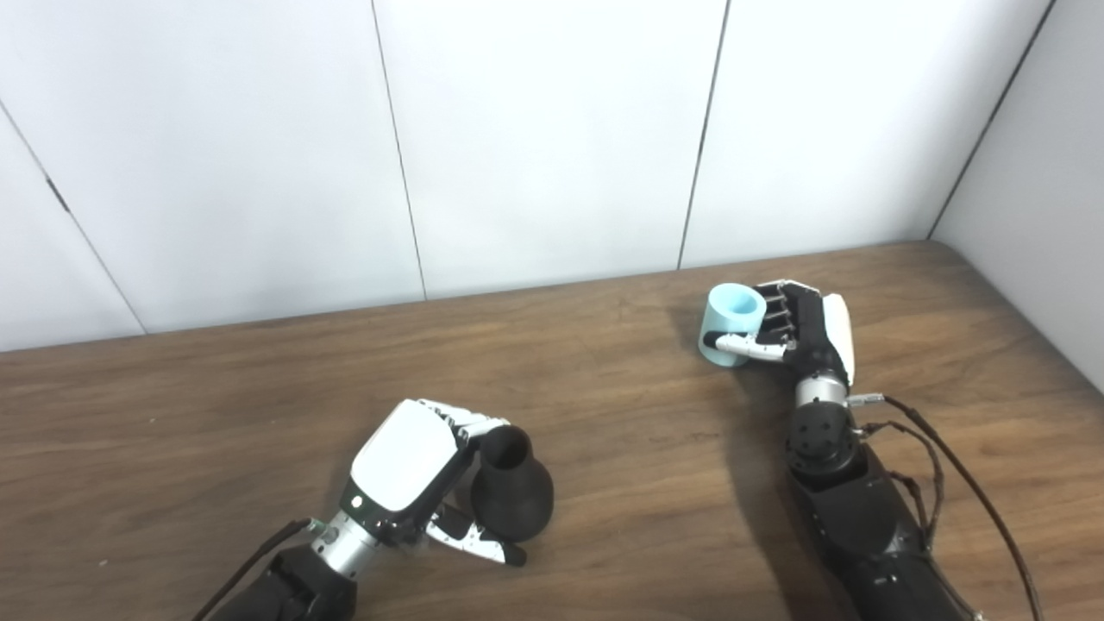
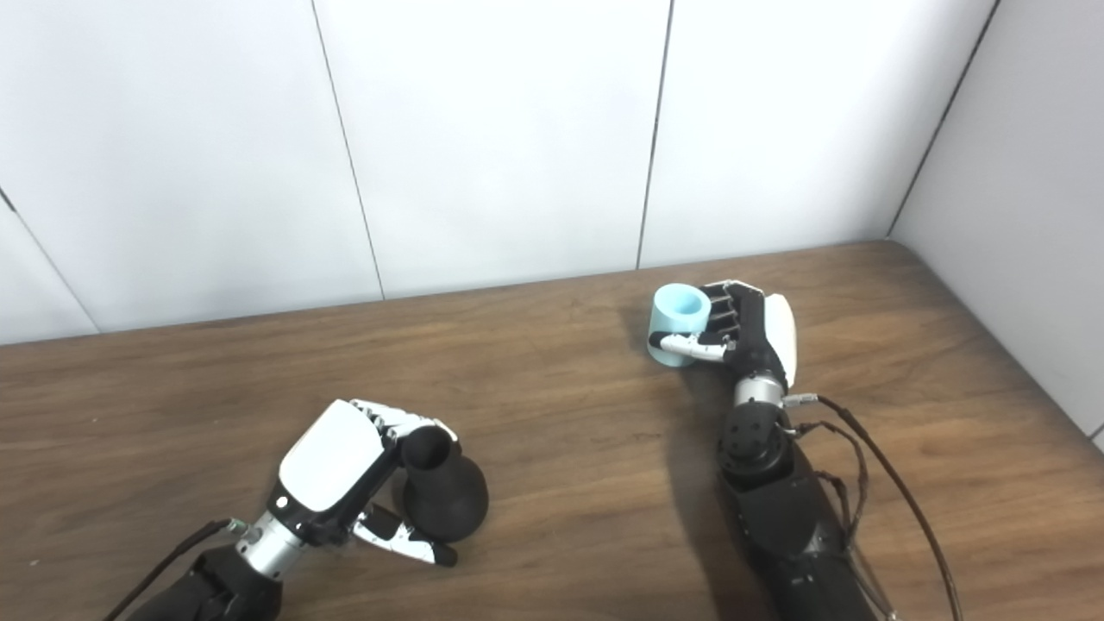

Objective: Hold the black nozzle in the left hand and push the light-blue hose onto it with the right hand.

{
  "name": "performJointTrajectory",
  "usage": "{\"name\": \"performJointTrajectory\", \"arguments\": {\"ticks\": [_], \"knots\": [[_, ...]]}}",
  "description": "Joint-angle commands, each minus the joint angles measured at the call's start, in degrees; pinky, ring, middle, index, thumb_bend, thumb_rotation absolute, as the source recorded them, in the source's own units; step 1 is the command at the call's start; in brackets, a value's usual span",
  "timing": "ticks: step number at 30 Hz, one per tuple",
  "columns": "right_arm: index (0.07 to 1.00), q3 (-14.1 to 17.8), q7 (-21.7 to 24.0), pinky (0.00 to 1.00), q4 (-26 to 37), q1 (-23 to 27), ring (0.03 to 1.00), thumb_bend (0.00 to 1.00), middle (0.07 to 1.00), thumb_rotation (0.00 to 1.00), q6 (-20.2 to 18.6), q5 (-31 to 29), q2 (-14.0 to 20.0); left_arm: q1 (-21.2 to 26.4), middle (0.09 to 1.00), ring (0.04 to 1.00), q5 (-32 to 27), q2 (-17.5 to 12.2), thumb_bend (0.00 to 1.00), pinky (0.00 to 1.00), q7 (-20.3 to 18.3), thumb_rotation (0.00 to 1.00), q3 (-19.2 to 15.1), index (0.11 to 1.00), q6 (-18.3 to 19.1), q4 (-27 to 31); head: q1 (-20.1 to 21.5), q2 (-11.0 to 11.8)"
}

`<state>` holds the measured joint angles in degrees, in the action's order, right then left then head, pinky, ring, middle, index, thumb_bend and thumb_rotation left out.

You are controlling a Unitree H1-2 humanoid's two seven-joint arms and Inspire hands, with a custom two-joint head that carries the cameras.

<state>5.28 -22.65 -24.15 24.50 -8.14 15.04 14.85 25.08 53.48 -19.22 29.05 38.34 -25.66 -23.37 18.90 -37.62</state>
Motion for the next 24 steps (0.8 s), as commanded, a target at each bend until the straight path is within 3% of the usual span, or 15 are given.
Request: {"name": "performJointTrajectory", "arguments": {"ticks": [1, 13, 18, 20, 24], "knots": [[0.514, -0.49, 1.81, 0.39, 4.44, 1.67, 0.437, 0.52, 0.463, 0.0, 0.62, -0.16, -0.18, -13.56, 0.416, 0.332, 0.66, 1.57, 0.51, 0.26, 3.17, 0.0, 4.84, 0.528, -1.23, -10.34, -0.17, -0.04], [0.52, -2.42, 5.72, 0.35, 22.62, -3.59, 0.407, 0.52, 0.45, 0.0, -3.37, 1.95, -0.57, -12.93, 0.414, 0.321, 1.7, 3.61, 0.51, 0.26, 2.81, 0.0, 4.51, 0.527, -1.19, -11.28, -2.76, -0.48], [0.527, -2.79, 8.57, 0.33, 30.7, -4.17, 0.389, 0.52, 0.438, 0.0, -5.86, 2.4, -1.22, -12.98, 0.386, 0.246, 2.21, 4.29, 0.51, 0.19, 2.83, 0.0, 4.05, 0.504, -1.04, -11.18, -2.93, -0.52], [0.533, -3.4, 10.32, 0.34, 33.99, -4.18, 0.392, 0.52, 0.438, 0.0, -7.0, 2.94, -0.99, -12.99, 0.454, 0.221, 2.78, 4.61, 0.52, 0.17, 2.78, 0.0, 3.86, 0.485, -0.72, -11.29, -3.29, -0.61], [0.534, -4.06, 13.46, 0.34, 38.93, -4.21, 0.386, 0.52, 0.435, 0.0, -9.49, 3.01, -0.81, -13.11, 0.471, 0.217, 1.96, 5.2, 0.52, 0.16, 1.75, 0.0, 3.24, 0.481, -0.71, -11.42, -3.44, -0.67]]}}
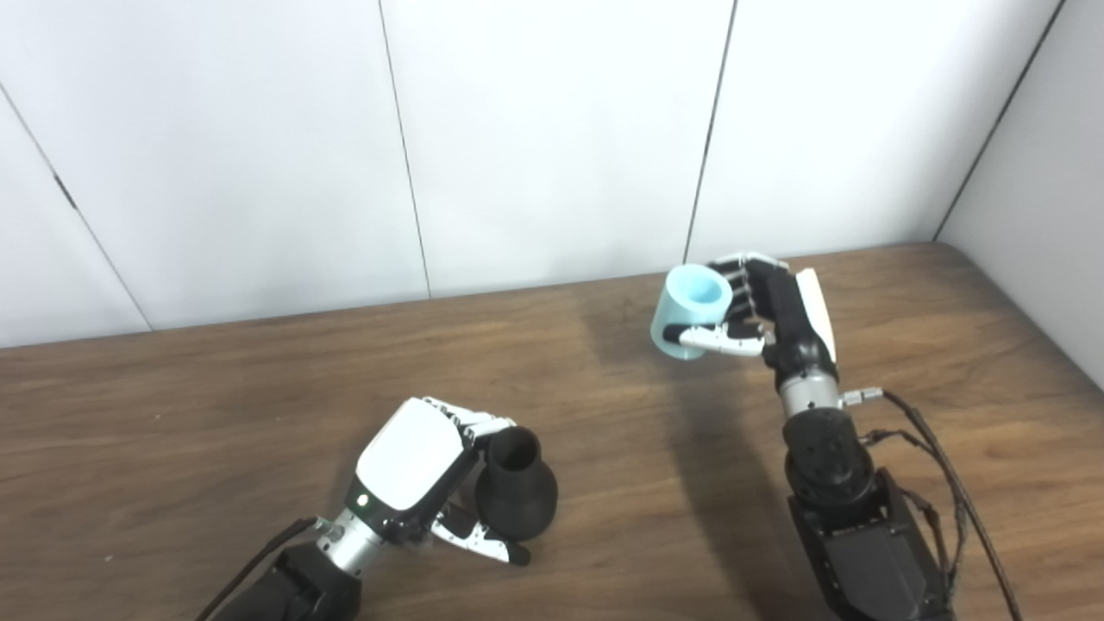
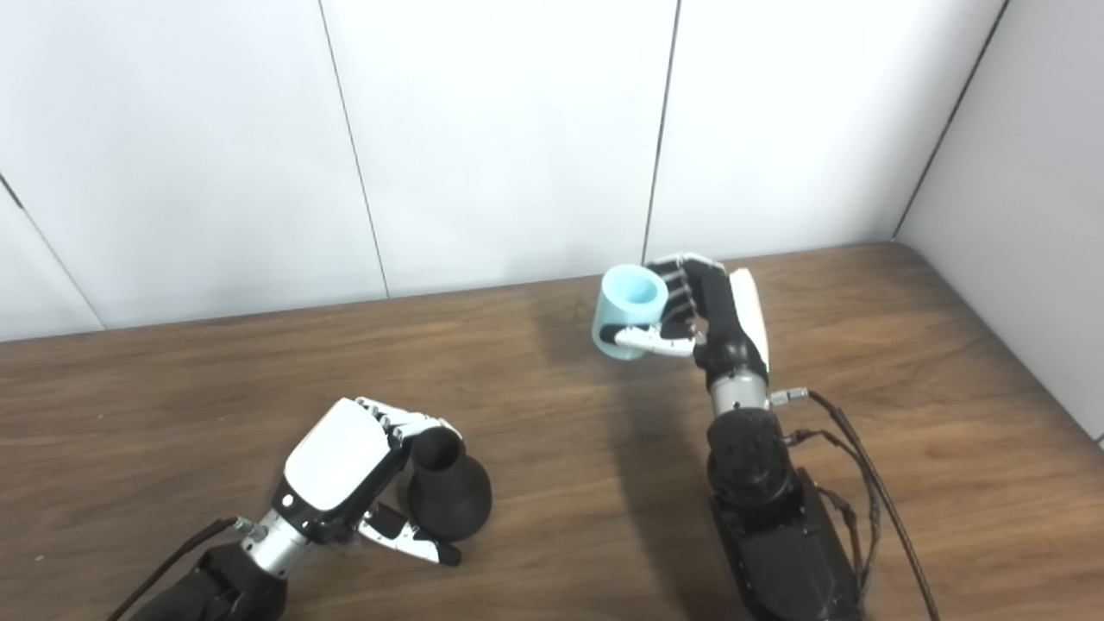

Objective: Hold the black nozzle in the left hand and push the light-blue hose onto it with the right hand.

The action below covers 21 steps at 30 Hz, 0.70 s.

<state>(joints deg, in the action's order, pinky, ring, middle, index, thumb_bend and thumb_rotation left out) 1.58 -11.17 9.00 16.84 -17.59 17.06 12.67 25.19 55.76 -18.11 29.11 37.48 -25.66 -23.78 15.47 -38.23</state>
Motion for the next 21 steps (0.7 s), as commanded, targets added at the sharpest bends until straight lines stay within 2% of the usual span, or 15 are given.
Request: {"name": "performJointTrajectory", "arguments": {"ticks": [1, 6, 7, 9, 10, 12, 16, 21], "knots": [[0.534, -0.35, 2.48, 0.34, 6.82, 3.39, 0.384, 0.52, 0.436, 0.0, -0.38, 0.71, 1.16, -13.22, 0.471, 0.215, -0.45, 4.22, 0.52, 0.16, 1.39, 0.0, 3.97, 0.481, -0.62, -11.1, 0.06, -0.08], [0.523, -0.94, 4.24, 0.33, 11.74, 3.01, 0.382, 0.52, 0.448, 0.0, -0.97, 1.12, 0.13, -13.18, 0.472, 0.245, -0.59, 4.51, 0.52, 0.19, 0.93, 0.0, 3.53, 0.483, -0.76, -11.65, 0.1, -0.11], [0.521, -0.81, 4.53, 0.33, 12.75, 3.01, 0.383, 0.52, 0.45, 0.0, -1.33, 0.54, -0.43, -13.14, 0.423, 0.257, -0.56, 4.49, 0.52, 0.2, 0.88, 0.0, 3.53, 0.5, -0.84, -11.66, 0.13, -0.13], [0.516, -0.77, 5.06, 0.33, 14.86, 3.12, 0.385, 0.53, 0.453, 0.0, -2.28, -0.01, -1.53, -13.15, 0.4, 0.267, -0.82, 4.48, 0.51, 0.21, 0.42, 0.0, 3.44, 0.511, -0.93, -11.52, 0.14, -0.19], [0.513, -0.82, 5.32, 0.33, 15.74, 3.19, 0.386, 0.53, 0.455, 0.0, -2.54, -0.18, -1.89, -13.17, 0.442, 0.248, -0.95, 4.51, 0.52, 0.19, 0.19, 0.0, 3.36, 0.494, -0.93, -11.46, 0.1, -0.23], [0.512, -0.73, 6.23, 0.33, 17.53, 3.32, 0.386, 0.53, 0.455, 0.0, -3.29, -1.49, -2.74, -13.15, 0.464, 0.243, -1.27, 4.52, 0.52, 0.19, -0.06, 0.0, 3.35, 0.486, -1.04, -11.48, 0.1, -0.23], [0.532, -0.35, 8.3, 0.33, 21.14, 2.87, 0.392, 0.52, 0.458, 0.0, -5.11, -4.27, -4.13, -12.92, 0.473, 0.25, -1.16, 4.9, 0.52, 0.19, 0.04, 0.0, 3.4, 0.484, -1.07, -11.73, -0.82, -0.41], [0.534, -1.5, 9.9, 0.32, 25.83, 1.78, 0.407, 0.52, 0.472, 0.0, -7.19, -3.84, -5.58, -12.65, 0.473, 0.251, -0.95, 5.26, 0.52, 0.19, -0.16, 0.0, 3.36, 0.483, -1.02, -12.12, -1.06, -0.33]]}}
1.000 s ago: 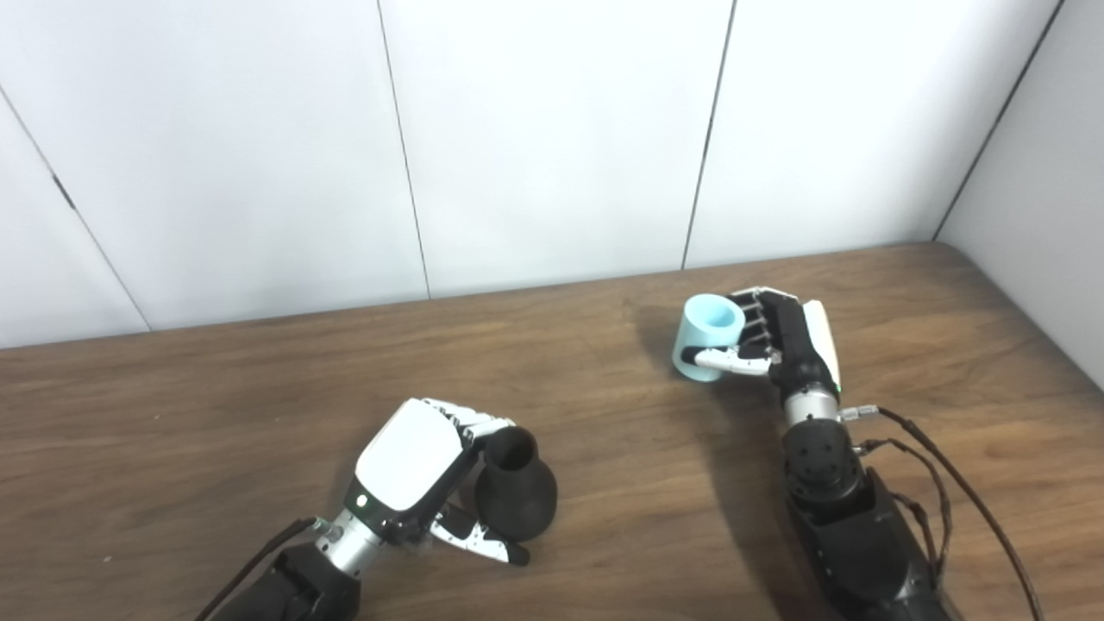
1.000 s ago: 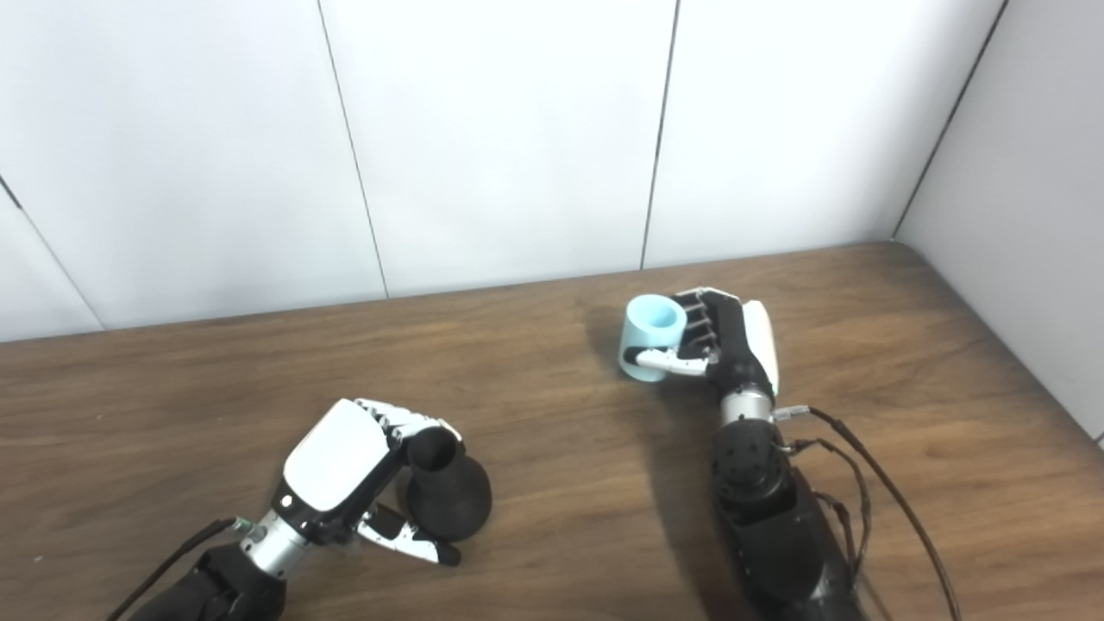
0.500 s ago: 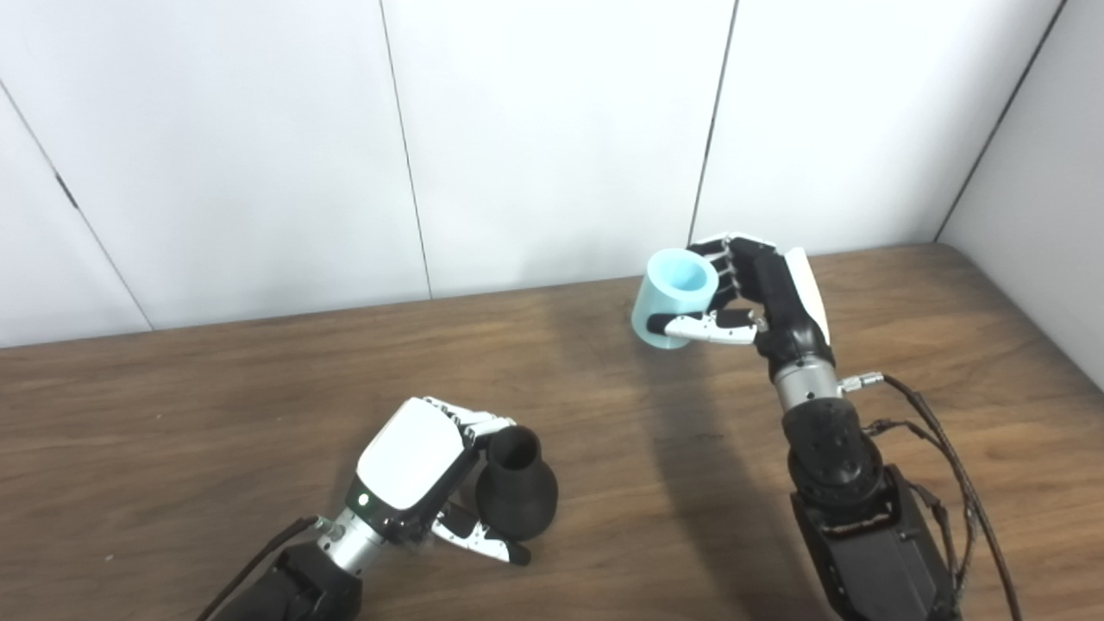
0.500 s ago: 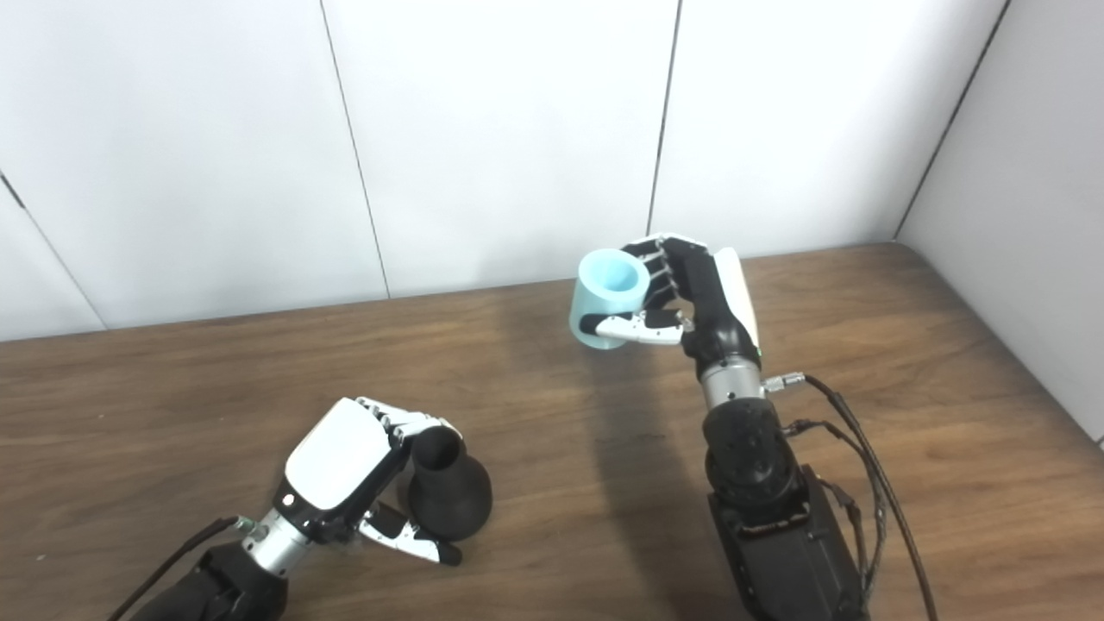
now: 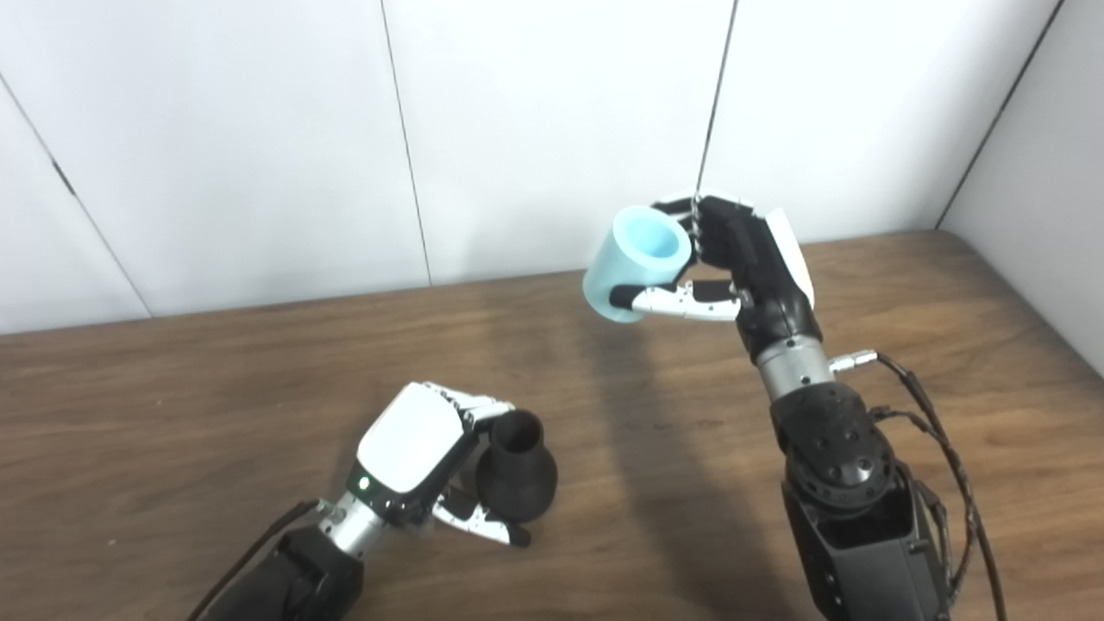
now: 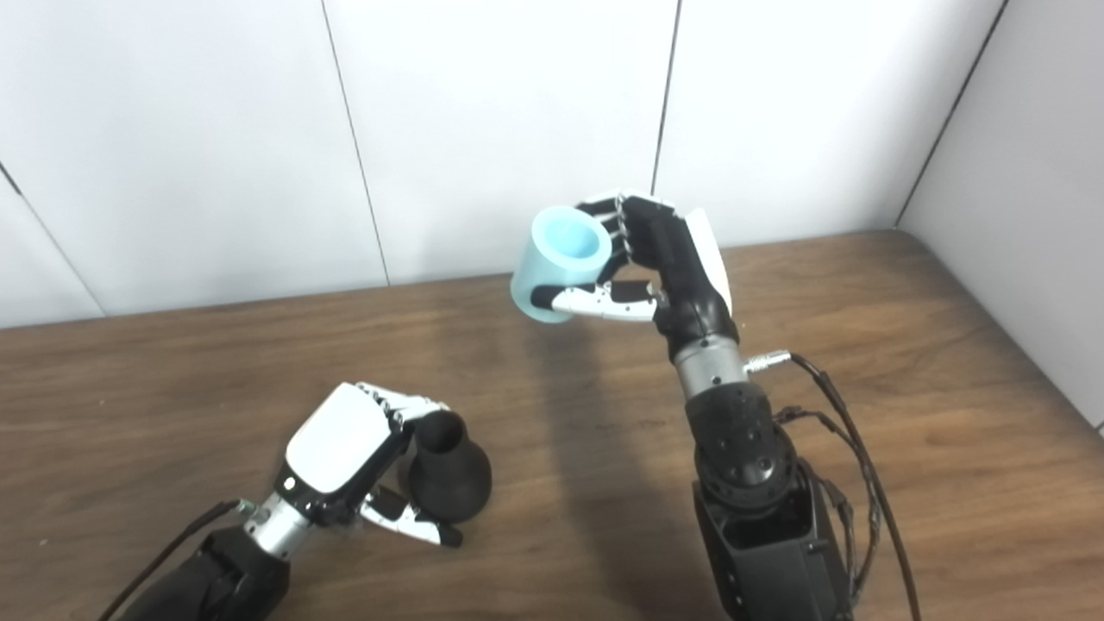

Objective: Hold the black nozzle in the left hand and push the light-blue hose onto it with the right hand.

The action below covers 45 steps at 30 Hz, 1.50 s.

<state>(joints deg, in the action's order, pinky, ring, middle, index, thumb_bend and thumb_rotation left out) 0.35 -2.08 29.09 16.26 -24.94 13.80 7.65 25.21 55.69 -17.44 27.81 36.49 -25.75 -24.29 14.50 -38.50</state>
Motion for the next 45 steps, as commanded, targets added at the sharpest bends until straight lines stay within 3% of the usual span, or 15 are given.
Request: {"name": "performJointTrajectory", "arguments": {"ticks": [1, 4, 7, 16, 19, 21, 27, 30, 31, 34, 37, 45], "knots": [[0.535, -0.46, 1.08, 0.32, 6.52, 2.17, 0.409, 0.52, 0.471, 0.0, -0.05, -0.82, -0.95, -12.62, 0.457, 0.26, -0.93, 4.6, 0.52, 0.21, 1.13, 0.0, 4.4, 0.49, -0.98, -11.76, -0.09, -0.07], [0.535, -1.5, 1.68, 0.33, 9.0, 1.3, 0.41, 0.52, 0.472, 0.0, -0.61, -0.54, -2.14, -12.45, 0.408, 0.28, -0.97, 4.71, 0.51, 0.23, 1.61, 0.0, 4.67, 0.516, -1.08, -12.35, -0.25, -0.23], [0.539, -2.26, 2.07, 0.33, 10.87, 0.44, 0.406, 0.51, 0.475, 0.0, -0.65, -1.05, -3.62, -12.42, 0.466, 0.249, -0.96, 4.75, 0.52, 0.2, 1.51, 0.0, 4.67, 0.487, -1.08, -12.43, -0.28, -0.29], [0.534, -4.11, 3.05, 0.34, 13.27, -1.25, 0.419, 0.51, 0.466, 0.0, -1.67, -0.11, -6.08, -12.46, 0.473, 0.252, -0.44, 4.4, 0.52, 0.2, -0.25, 0.0, 4.4, 0.483, -0.79, -12.05, -0.83, -0.87], [0.533, -5.03, 3.81, 0.33, 13.98, -1.62, 0.418, 0.51, 0.471, 0.0, -1.19, 0.09, -5.85, -12.43, 0.4, 0.27, -1.24, 4.31, 0.51, 0.22, -1.25, 0.0, 4.31, 0.511, -0.95, -11.95, -0.9, -0.95], [0.538, -5.51, 4.14, 0.32, 14.53, -1.86, 0.409, 0.51, 0.472, 0.0, -1.59, 0.41, -6.22, -12.37, 0.46, 0.253, -1.37, 4.33, 0.52, 0.2, -1.49, 0.0, 4.28, 0.488, -0.98, -12.08, -0.94, -0.94], [0.547, -7.65, 5.7, 0.27, 15.25, -4.37, 0.382, 0.51, 0.466, 0.0, -1.96, 4.37, -8.22, -12.22, 0.4, 0.289, -0.47, 4.41, 0.51, 0.23, -0.94, 0.0, 4.58, 0.519, -0.94, -12.37, -1.2, -1.01], [0.554, -7.99, 6.06, 0.21, 14.72, -5.67, 0.347, 0.5, 0.464, 0.0, -1.95, 5.27, -8.63, -12.5, 0.464, 0.244, -0.27, 4.44, 0.52, 0.19, -1.15, 0.0, 4.39, 0.487, -0.69, -11.82, -1.3, -1.21], [0.555, -8.09, 6.15, 0.22, 14.6, -5.95, 0.351, 0.5, 0.468, 0.0, -1.93, 5.56, -8.52, -12.6, 0.42, 0.251, -0.37, 4.38, 0.52, 0.2, -1.37, 0.0, 4.34, 0.502, -0.68, -11.47, -1.33, -1.31], [0.554, -8.24, 6.32, 0.23, 14.28, -6.33, 0.356, 0.51, 0.471, 0.0, -1.69, 6.37, -8.11, -12.81, 0.459, 0.246, -0.88, 4.26, 0.52, 0.19, -2.16, 0.0, 4.16, 0.488, -0.75, -10.82, -1.3, -1.36], [0.555, -8.68, 7.25, 0.2, 14.27, -6.23, 0.342, 0.5, 0.469, 0.0, -1.75, 8.08, -7.65, -12.77, 0.409, 0.294, -0.69, 4.23, 0.51, 0.24, -2.1, 0.0, 4.15, 0.519, -0.75, -10.93, -1.33, -1.37], [0.555, -10.63, 13.12, 0.24, 15.78, -3.45, 0.365, 0.51, 0.468, 0.0, -1.82, 15.31, -2.97, -12.63, 0.396, 0.277, -0.31, 4.45, 0.51, 0.22, -1.84, 0.0, 4.22, 0.518, -0.78, -11.26, -1.24, -1.34]]}}
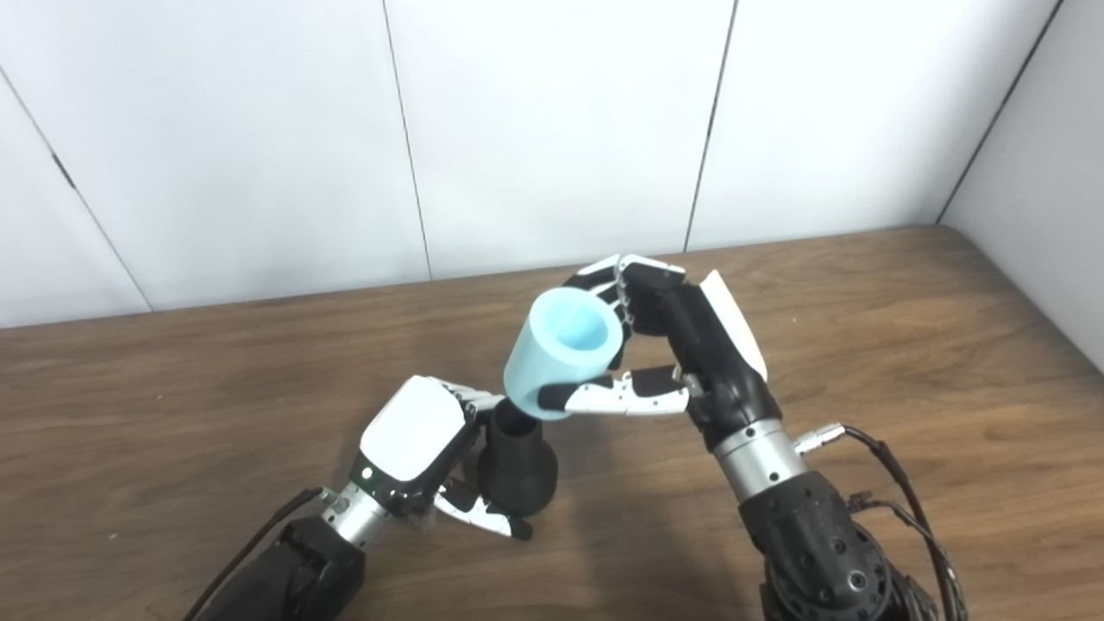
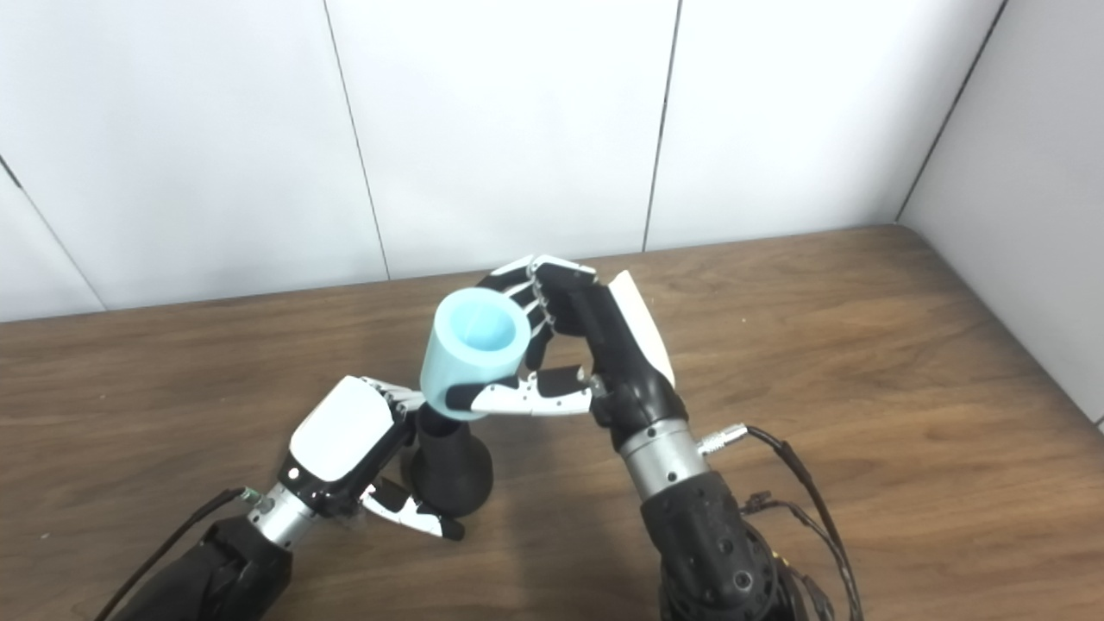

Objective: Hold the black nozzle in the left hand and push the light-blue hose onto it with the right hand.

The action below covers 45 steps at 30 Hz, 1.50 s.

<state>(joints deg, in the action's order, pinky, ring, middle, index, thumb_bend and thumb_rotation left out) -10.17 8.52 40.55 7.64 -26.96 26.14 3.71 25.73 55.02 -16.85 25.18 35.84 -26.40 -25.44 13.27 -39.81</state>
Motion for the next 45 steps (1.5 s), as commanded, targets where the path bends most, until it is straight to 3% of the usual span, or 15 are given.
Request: {"name": "performJointTrajectory", "arguments": {"ticks": [1, 6, 11, 12, 19, 20, 24, 37, 40, 42, 45], "knots": [[0.554, 0.07, 3.63, 0.25, 4.56, 5.85, 0.366, 0.51, 0.468, 0.0, 0.07, 4.14, 1.43, -13.14, 0.392, 0.266, 0.24, 3.94, 0.51, 0.21, 0.73, 0.0, 4.84, 0.515, -0.15, -10.26, -0.03, -0.01], [0.553, 1.83, 8.71, 0.23, 4.97, 8.21, 0.364, 0.51, 0.461, 0.0, 0.05, 8.25, 1.97, -13.09, 0.402, 0.293, 0.42, 4.12, 0.51, 0.23, 0.39, 0.0, 4.87, 0.522, 0.07, -10.39, -0.22, -0.03], [0.555, 2.33, 10.35, 0.24, 4.71, 8.29, 0.367, 0.51, 0.464, 0.0, 0.07, 8.62, 0.62, -13.11, 0.395, 0.28, 0.57, 4.22, 0.51, 0.23, 0.55, 0.0, 4.92, 0.517, 0.07, -10.38, -0.53, -0.1], [0.555, 2.02, 10.3, 0.24, 4.54, 8.18, 0.365, 0.51, 0.464, 0.0, 0.14, 8.43, 0.79, -13.1, 0.433, 0.269, 0.64, 4.27, 0.52, 0.22, 0.52, 0.0, 4.94, 0.5, 0.1, -10.46, -0.62, -0.11], [0.555, 0.31, 9.0, 0.25, 1.92, 7.49, 0.373, 0.51, 0.461, 0.0, 2.75, 7.37, 0.51, -13.3, 0.391, 0.261, 0.55, 4.51, 0.51, 0.21, 1.33, 0.0, 5.07, 0.514, -0.22, -10.83, -0.91, -0.32], [0.554, 0.25, 8.8, 0.26, 1.65, 7.46, 0.377, 0.51, 0.462, 0.0, 2.86, 7.1, 0.29, -13.33, 0.439, 0.255, 0.48, 4.51, 0.52, 0.2, 1.14, 0.0, 5.04, 0.495, -0.2, -10.77, -0.96, -0.35], [0.553, 0.23, 8.49, 0.25, 0.97, 7.24, 0.378, 0.51, 0.462, 0.0, 2.6, 6.62, -0.31, -13.5, 0.397, 0.257, 0.54, 4.51, 0.51, 0.21, 0.29, 0.0, 4.92, 0.512, 0.23, -10.22, -1.25, -0.07], [0.553, 0.62, 6.2, 0.26, -1.56, 5.79, 0.381, 0.51, 0.466, 0.0, 4.99, 5.04, -1.2, -13.47, 0.407, 0.306, 0.68, 4.73, 0.51, 0.25, 0.19, 0.0, 4.96, 0.525, 0.32, -10.44, -1.79, 0.7], [0.553, 0.53, 6.07, 0.27, -1.84, 5.95, 0.382, 0.51, 0.465, 0.0, 5.14, 5.06, -0.86, -13.42, 0.396, 0.275, 0.52, 4.89, 0.51, 0.22, 0.62, 0.0, 4.93, 0.518, 0.04, -10.86, -2.09, 0.7], [0.553, 0.41, 5.95, 0.26, -2.1, 6.0, 0.38, 0.51, 0.463, 0.0, 5.64, 5.14, -0.55, -13.42, 0.459, 0.248, 0.57, 4.91, 0.52, 0.2, 0.63, 0.0, 4.94, 0.489, 0.06, -10.86, -2.1, 0.67], [0.551, 0.38, 5.67, 0.27, -3.06, 5.79, 0.387, 0.51, 0.462, 0.0, 6.63, 4.36, -0.41, -13.47, 0.455, 0.255, 0.65, 4.82, 0.52, 0.2, 0.59, 0.0, 5.0, 0.49, 0.06, -10.79, -2.05, 0.65]]}}
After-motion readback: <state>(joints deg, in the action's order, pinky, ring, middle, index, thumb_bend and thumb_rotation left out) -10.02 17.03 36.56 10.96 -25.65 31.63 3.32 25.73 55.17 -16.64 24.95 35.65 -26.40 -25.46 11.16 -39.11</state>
